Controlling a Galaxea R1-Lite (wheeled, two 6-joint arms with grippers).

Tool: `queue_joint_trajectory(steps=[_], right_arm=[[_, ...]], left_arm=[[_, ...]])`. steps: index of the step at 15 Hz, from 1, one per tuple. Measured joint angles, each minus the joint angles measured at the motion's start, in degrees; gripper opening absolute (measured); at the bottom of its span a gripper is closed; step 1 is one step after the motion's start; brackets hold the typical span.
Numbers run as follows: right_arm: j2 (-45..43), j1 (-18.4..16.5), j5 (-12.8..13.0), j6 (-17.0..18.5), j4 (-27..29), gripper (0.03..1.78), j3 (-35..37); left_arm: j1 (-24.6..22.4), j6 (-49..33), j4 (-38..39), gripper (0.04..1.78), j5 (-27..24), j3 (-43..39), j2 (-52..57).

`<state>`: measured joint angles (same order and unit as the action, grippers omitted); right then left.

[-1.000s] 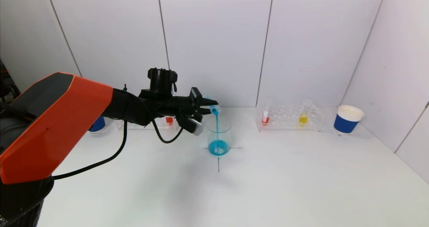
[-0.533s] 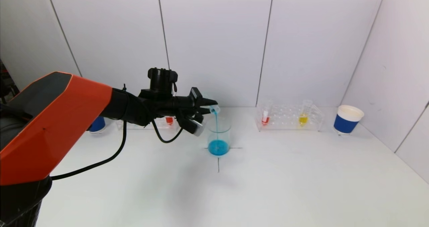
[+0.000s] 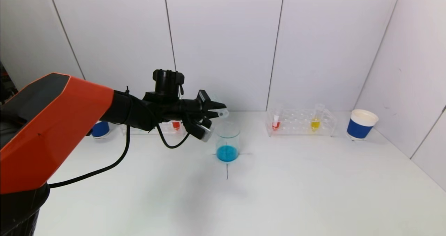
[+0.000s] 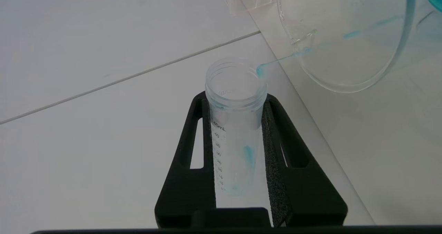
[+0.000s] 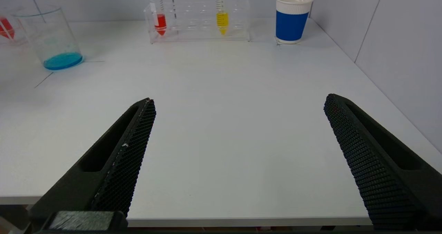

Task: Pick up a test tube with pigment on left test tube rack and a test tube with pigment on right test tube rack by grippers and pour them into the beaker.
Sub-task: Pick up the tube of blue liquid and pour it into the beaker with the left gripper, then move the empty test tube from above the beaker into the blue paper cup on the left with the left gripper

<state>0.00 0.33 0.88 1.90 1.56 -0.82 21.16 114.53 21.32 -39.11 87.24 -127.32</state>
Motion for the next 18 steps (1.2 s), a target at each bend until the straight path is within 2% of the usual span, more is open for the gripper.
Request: queue_joint_trajectory(steps=[12,14,18], right_arm=[[0.0,0.0,0.0,0.0,0.0,1.77,0.0],[0.0,0.0,0.0,0.0,0.0,1.77,0.0],[0.0,0.0,0.0,0.0,0.0,1.77,0.0]], left_arm=[[-0.1,-1.6,-0.1,0.43,0.6,-2.1,2.2],[-0.2,-6.0,0.2,0.43,0.5,-2.1,3.1],[-0.5,-20.6,0.5,0.43,1.5,-1.5,6.4]])
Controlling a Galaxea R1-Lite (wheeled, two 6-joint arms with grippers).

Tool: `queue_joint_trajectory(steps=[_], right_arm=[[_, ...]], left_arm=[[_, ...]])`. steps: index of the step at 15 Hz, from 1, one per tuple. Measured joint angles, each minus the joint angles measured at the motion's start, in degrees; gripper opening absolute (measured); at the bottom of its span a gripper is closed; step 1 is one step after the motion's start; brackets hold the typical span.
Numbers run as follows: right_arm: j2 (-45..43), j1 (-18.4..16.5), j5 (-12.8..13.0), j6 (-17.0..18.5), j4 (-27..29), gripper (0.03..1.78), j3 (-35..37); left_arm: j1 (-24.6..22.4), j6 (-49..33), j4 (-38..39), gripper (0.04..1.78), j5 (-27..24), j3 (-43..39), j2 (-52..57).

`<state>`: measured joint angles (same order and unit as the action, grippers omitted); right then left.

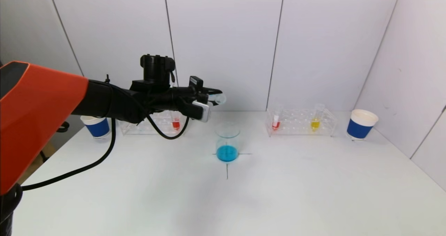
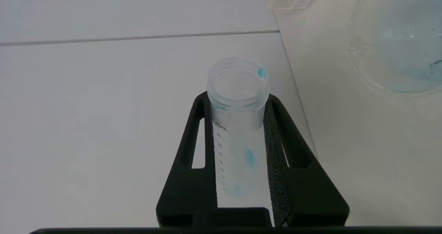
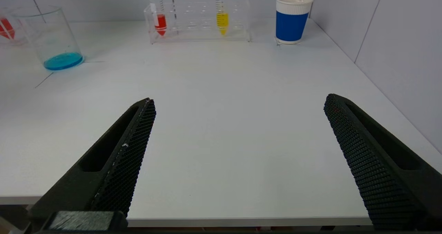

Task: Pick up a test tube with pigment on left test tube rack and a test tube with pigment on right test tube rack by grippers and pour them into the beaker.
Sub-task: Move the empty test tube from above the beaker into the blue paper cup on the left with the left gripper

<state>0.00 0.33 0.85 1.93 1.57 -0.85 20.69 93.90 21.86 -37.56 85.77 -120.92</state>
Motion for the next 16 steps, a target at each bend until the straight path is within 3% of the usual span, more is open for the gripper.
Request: queue_joint_trajectory(steps=[4,10,14,16], right_arm=[[0.0,0.0,0.0,0.0,0.0,1.77,0.0],[0.0,0.0,0.0,0.0,0.0,1.77,0.0],[0.0,0.0,0.0,0.0,0.0,1.77,0.0],[0.0,0.0,0.0,0.0,0.0,1.77,0.0]], left_arm=[[-0.9,-14.1,0.0,0.43,5.1,0.9,4.9],[-2.5,-39.3,-0.2,0.43,22.3,5.2,11.4],[-8.0,-56.3,-1.6,0.43,36.3,8.0,13.5],[-11.8,-61.8,-5.4,0.43,37.8,8.4,14.7]])
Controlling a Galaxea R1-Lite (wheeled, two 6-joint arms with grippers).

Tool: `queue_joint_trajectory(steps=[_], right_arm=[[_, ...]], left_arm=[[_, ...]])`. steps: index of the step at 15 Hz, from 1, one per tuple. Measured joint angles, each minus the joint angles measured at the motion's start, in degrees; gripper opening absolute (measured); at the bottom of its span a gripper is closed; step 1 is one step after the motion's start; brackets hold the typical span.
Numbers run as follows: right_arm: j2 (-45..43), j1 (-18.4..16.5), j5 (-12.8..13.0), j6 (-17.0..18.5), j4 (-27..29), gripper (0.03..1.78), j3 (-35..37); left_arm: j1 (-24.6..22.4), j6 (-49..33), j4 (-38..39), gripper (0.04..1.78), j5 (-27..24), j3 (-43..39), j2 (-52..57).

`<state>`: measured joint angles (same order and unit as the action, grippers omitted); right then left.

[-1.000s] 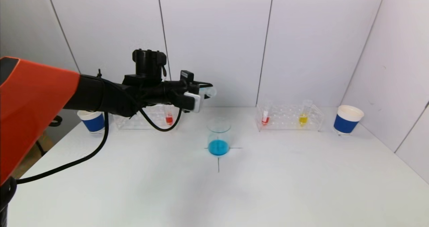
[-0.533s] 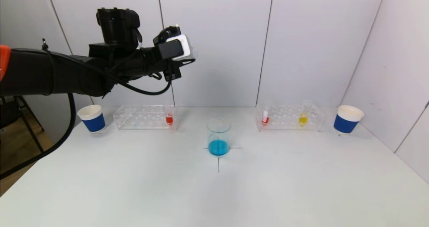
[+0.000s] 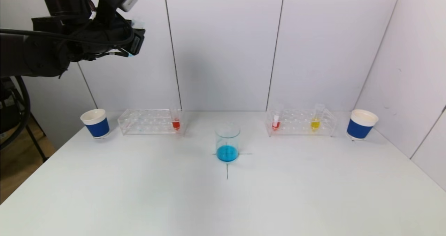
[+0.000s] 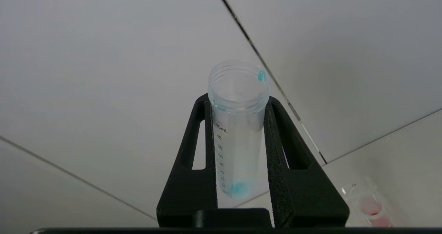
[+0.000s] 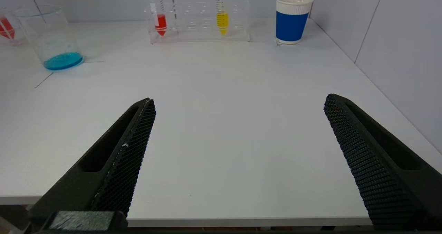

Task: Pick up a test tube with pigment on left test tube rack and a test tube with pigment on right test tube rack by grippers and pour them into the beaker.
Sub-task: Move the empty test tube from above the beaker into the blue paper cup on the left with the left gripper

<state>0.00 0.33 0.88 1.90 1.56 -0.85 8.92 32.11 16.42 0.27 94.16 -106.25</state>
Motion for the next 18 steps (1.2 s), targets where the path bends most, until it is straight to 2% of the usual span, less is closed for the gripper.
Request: queue_joint_trajectory(steps=[2,6,10,13,18], right_arm=[[0.0,0.0,0.0,0.0,0.0,1.77,0.0],[0.0,0.0,0.0,0.0,0.0,1.77,0.0],[0.0,0.0,0.0,0.0,0.0,1.77,0.0],[0.0,0.0,0.0,0.0,0.0,1.77,0.0],[0.0,0.0,0.0,0.0,0.0,1.77,0.0]], left_arm=[[-3.8,-5.0,-4.7,0.43,0.1,0.1,1.1],[-10.4,-14.7,-6.1,0.43,4.6,-0.4,1.0],[-15.3,-22.6,-7.3,0.43,5.9,-0.8,-0.3],[-19.2,-26.6,-7.3,0.43,6.2,-1.2,-2.7],[-23.9,-27.8,-5.9,0.43,6.1,-0.7,-8.8]])
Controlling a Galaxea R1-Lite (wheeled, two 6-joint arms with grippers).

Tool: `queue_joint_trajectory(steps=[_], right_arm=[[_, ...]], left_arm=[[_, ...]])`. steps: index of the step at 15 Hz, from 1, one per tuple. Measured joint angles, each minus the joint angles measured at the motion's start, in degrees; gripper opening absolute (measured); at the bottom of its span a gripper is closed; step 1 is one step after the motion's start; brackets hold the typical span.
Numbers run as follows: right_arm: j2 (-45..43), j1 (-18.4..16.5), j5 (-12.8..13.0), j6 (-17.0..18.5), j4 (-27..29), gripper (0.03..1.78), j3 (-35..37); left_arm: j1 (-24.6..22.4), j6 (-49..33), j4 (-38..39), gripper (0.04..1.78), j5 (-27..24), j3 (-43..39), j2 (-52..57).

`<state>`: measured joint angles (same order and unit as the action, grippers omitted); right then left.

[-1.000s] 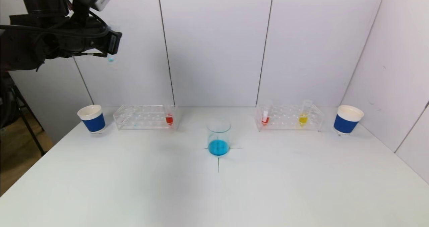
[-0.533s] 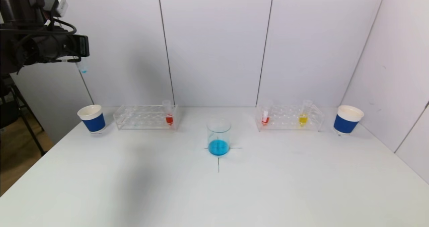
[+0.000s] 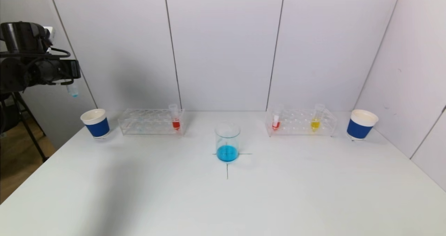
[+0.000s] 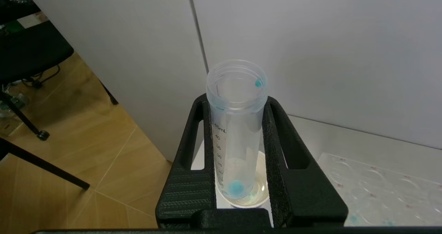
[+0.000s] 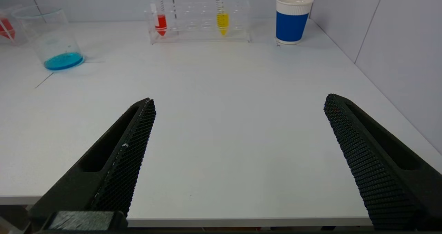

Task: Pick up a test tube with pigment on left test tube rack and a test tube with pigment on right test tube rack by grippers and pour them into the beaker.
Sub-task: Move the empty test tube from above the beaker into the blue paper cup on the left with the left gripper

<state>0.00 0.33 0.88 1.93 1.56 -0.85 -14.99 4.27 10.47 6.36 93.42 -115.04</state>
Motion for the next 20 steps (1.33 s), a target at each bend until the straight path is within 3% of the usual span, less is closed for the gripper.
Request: queue_joint_trajectory(steps=[8,20], right_arm=[[0.0,0.0,0.0,0.0,0.0,1.77,0.0],[0.0,0.0,0.0,0.0,0.0,1.77,0.0]], left_arm=[[-1.1,-0.7,7.9,0.43,0.0,0.3,-8.5],[-1.0,-0.5,9.5,0.43,-0.3,0.1,-12.3]])
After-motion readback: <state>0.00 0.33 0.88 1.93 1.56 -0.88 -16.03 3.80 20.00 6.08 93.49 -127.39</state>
